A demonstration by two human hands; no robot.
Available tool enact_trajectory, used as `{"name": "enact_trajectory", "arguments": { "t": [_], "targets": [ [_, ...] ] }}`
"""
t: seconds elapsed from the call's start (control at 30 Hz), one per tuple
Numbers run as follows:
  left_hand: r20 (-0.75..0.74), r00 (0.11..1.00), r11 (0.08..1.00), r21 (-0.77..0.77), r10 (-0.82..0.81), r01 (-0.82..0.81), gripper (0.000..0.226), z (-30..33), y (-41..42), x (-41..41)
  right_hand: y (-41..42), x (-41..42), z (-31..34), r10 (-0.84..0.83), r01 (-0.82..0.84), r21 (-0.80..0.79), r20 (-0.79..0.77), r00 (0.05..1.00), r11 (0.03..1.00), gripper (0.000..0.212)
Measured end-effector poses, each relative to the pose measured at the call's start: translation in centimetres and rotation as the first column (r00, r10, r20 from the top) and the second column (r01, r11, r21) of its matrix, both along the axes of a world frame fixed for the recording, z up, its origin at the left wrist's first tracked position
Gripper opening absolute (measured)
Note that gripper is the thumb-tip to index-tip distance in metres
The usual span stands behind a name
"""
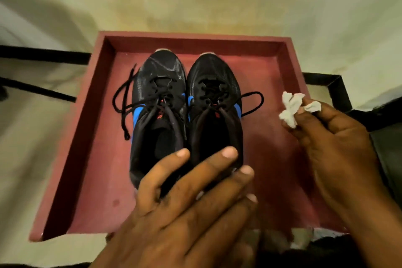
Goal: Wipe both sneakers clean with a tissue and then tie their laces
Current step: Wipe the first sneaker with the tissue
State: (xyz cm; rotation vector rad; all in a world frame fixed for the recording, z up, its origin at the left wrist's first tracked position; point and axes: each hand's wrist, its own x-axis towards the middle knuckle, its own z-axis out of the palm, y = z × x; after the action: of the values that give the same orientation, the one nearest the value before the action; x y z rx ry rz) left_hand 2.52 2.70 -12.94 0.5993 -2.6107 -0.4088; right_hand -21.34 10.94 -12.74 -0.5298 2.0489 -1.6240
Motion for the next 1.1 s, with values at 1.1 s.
{"name": "enact_trajectory", "arguments": {
  "t": [1.1],
  "targets": [
    [0.521,0.853,0.995,-0.066,-0.025,0.069,0.058,6.6,1.8,-0.3,0.0,3.0,3.3,0.095,-0.126,-0.152,-0.199,0.975,0.980,0.016]
  ]
}}
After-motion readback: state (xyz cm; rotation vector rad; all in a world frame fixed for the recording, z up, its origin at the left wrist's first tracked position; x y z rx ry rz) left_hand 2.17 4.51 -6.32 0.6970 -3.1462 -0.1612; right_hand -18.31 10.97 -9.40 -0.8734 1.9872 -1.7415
